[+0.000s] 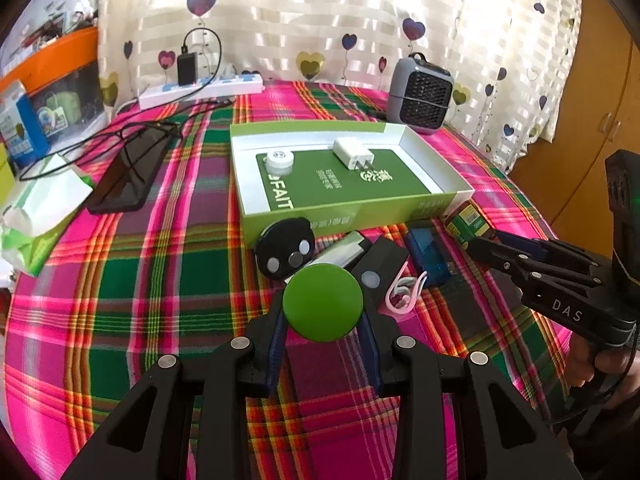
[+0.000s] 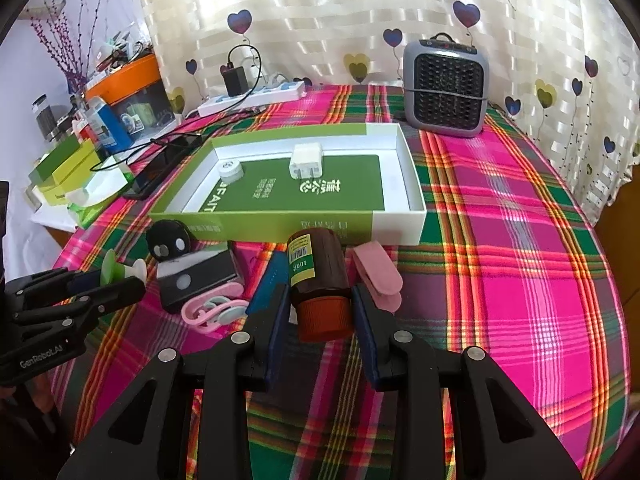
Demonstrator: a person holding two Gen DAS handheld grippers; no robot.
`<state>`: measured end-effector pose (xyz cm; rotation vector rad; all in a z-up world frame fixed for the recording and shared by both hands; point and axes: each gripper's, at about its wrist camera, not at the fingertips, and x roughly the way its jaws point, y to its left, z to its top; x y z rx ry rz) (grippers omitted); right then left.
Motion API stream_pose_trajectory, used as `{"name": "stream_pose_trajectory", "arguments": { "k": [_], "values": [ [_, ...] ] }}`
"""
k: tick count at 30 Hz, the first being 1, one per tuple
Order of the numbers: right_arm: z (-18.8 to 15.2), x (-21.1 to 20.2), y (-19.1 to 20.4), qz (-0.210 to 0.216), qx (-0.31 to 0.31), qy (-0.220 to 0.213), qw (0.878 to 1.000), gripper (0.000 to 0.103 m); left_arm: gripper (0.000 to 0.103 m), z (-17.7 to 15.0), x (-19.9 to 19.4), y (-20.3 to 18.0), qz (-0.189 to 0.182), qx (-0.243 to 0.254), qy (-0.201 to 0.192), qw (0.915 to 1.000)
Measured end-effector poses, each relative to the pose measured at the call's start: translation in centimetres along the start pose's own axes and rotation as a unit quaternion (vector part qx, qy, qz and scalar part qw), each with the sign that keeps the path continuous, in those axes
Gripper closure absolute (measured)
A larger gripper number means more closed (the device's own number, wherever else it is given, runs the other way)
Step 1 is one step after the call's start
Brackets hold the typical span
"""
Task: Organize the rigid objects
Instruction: 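Carry the green toy with the left tool while the right tool carries the brown bottle into the box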
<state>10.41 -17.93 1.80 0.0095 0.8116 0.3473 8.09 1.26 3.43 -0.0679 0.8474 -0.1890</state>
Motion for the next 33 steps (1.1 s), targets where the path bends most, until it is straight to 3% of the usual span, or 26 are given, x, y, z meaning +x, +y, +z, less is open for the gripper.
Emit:
{"name": "stream_pose_trajectory", "arguments": {
  "k": [13, 33],
  "values": [
    [1.6, -1.0, 0.0, 0.001, -0.001, -0.023, 1.000, 0.070, 0.071, 2.0, -0.9, -0.4, 0.007, 0.013, -0.025, 0.9996],
    [5.4, 0.4, -0.7, 0.003, -0.001, -0.036, 0.999, 0.070, 0.071, 6.1, 1.3, -0.5, 0.004, 0.029, -0.034, 0.9990]
  ]
}}
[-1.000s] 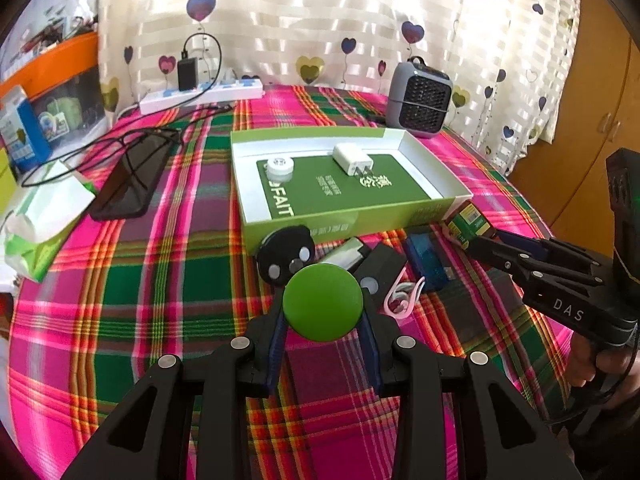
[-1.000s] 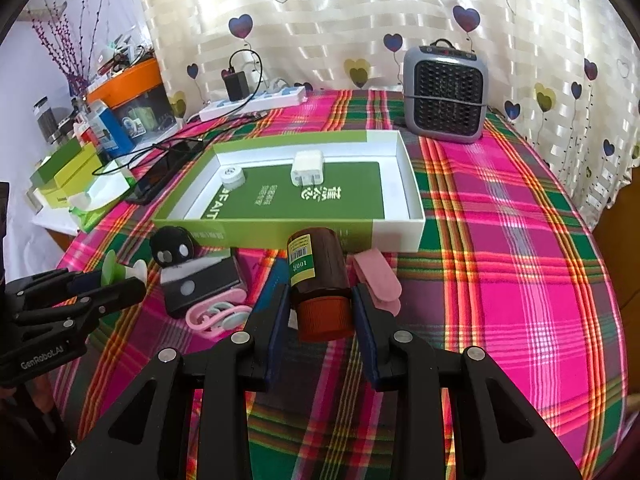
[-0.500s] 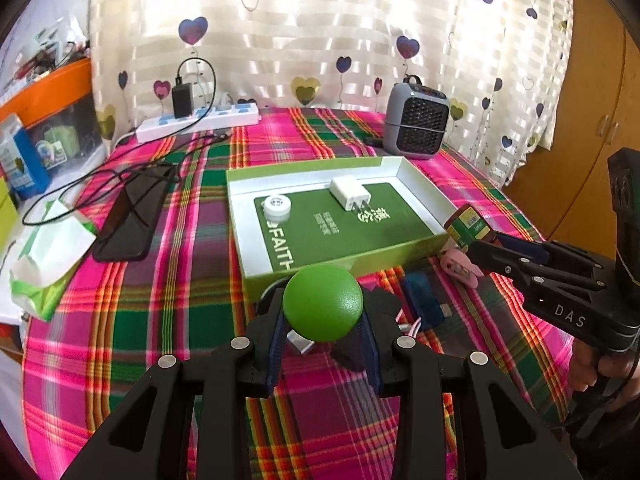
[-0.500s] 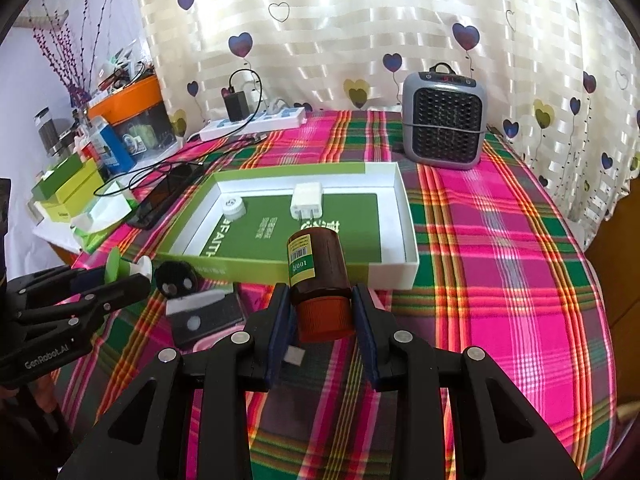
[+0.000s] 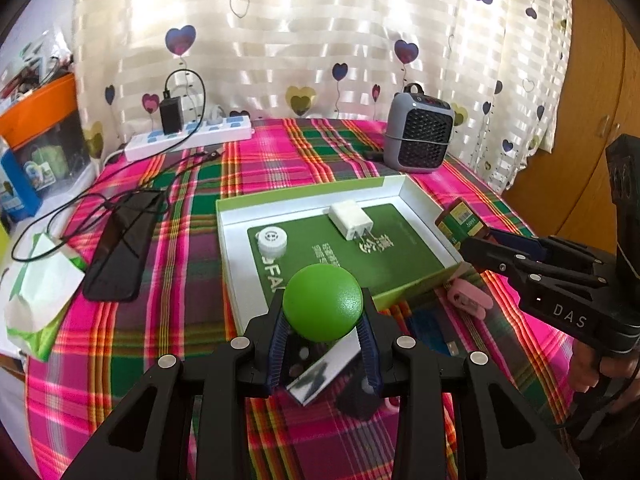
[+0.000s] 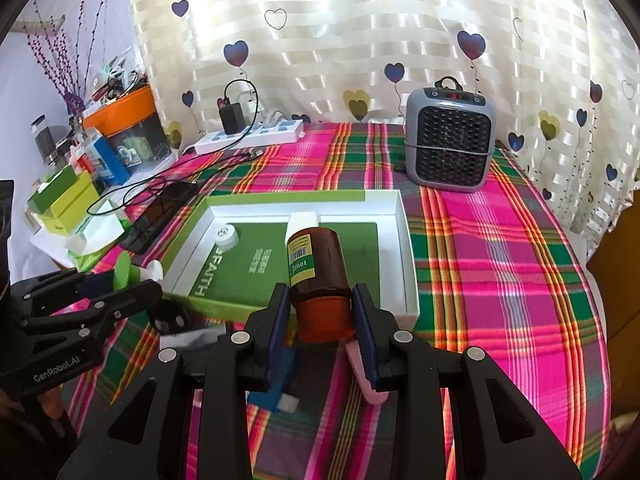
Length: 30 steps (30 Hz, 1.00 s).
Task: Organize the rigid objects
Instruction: 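Carry the green toy with the left tool while the right tool carries the brown bottle into the box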
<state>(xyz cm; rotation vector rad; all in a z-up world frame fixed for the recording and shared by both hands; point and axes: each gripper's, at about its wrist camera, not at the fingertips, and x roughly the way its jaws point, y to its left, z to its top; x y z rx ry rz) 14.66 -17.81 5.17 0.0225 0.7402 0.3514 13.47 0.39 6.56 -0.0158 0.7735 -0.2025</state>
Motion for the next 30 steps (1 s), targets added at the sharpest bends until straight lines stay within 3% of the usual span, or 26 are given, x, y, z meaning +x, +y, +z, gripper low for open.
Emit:
{"name": "stream_pose_trajectory", "arguments": {
  "k": [30],
  "values": [
    [4.3, 7.8, -1.8, 0.000, 0.004, 0.051, 0.999, 0.070, 0.071, 5.2, 8.9, 0.2, -0.007, 0.000, 0.039, 0.9992]
  ]
}}
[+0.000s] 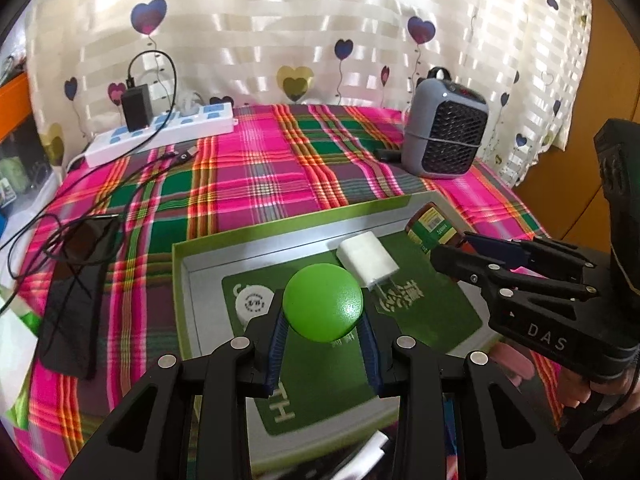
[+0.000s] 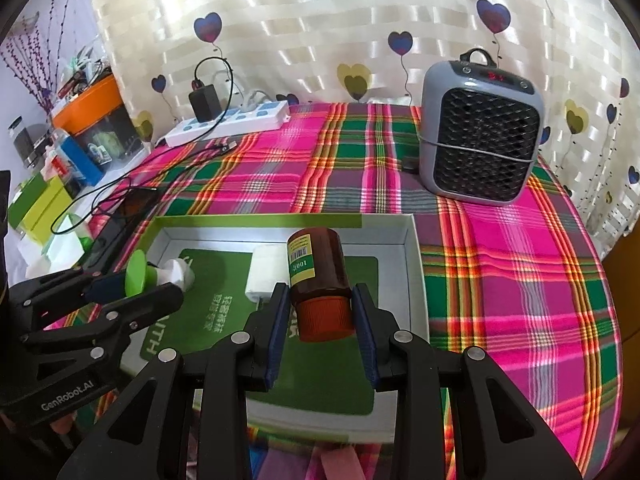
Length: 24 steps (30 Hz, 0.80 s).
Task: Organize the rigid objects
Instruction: 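Carry the green toy with the left tool while the right tool carries the brown bottle into the box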
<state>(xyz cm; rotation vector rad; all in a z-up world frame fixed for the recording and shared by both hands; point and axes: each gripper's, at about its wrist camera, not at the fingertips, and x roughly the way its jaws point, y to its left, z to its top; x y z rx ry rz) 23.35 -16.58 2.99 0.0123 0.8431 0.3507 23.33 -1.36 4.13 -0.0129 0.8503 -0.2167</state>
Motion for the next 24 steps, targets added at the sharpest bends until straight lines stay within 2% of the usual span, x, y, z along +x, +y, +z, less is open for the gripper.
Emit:
{"name": "stream_pose_trajectory", "arguments": {
  "k": [11, 24],
  "values": [
    [0.5, 2.5, -0.7, -0.003, 0.008, 0.025, 1.000, 0.070, 0.071, 0.2, 2.4, 0.0, 0.011, 0.003, 0.022, 0.9997],
    [0.6, 3.4, -0.7, 0.000, 0.005, 0.033, 0.999, 0.070, 0.071, 0.2, 3.4, 0.1, 0.012, 0.006, 0.036, 0.9993]
  ]
}}
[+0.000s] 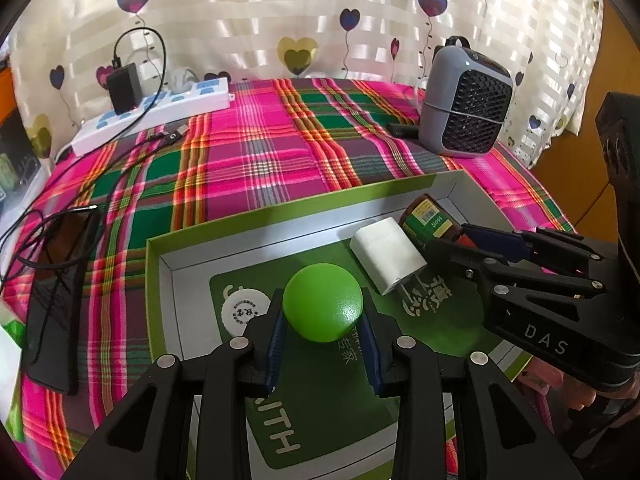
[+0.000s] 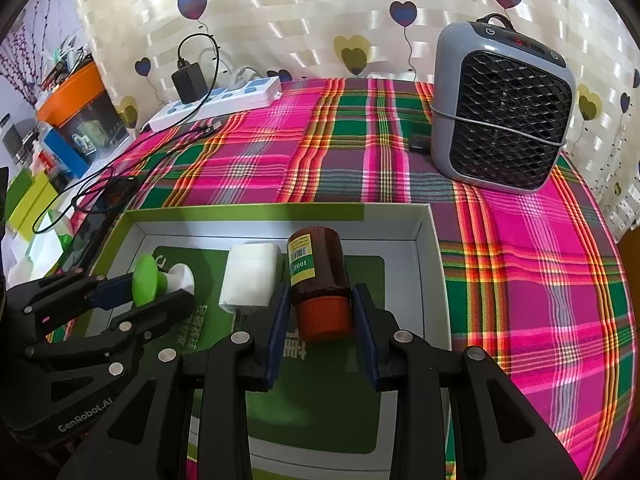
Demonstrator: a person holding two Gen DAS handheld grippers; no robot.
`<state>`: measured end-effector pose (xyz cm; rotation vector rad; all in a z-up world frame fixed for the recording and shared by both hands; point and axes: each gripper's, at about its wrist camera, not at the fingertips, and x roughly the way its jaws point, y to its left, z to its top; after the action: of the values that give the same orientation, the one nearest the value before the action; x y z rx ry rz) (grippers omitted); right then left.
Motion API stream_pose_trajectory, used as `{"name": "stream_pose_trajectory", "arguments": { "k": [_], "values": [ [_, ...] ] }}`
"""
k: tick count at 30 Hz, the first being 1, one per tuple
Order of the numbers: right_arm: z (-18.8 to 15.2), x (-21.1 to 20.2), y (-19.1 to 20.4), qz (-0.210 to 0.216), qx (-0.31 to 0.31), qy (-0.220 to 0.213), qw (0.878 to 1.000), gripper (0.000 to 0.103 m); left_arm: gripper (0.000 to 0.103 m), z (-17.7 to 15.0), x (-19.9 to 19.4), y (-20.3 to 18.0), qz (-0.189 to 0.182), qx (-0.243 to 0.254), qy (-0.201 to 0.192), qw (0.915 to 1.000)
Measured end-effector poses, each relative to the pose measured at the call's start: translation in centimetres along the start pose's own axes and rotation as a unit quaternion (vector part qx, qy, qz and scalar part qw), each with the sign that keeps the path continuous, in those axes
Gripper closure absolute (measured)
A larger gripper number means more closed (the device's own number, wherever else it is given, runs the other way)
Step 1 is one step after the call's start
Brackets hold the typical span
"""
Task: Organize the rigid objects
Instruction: 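Carry the green toy with the left tool while the right tool carries the brown bottle into the box, then release the green toy in the box with the left tool while the right tool releases the bottle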
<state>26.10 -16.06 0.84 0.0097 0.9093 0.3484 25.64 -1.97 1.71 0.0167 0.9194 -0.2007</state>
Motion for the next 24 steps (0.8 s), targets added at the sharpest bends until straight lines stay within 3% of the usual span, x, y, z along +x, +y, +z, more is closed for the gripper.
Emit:
{"name": "stream_pose_trajectory", "arguments": {
  "k": [19, 24],
  "values": [
    [0.10, 0.26, -0.20, -0.001, 0.008, 0.001, 1.000, 0.069, 0.067, -0.05, 0.49, -0.21, 0.007, 0.008, 0.006, 0.9999],
    [0.00, 0.20, -0.05, 0.000, 0.010, -0.002, 1.000, 0.057, 0.061, -0.06, 0.19, -0.31, 0.005, 0.008, -0.001, 1.0000]
  ]
}}
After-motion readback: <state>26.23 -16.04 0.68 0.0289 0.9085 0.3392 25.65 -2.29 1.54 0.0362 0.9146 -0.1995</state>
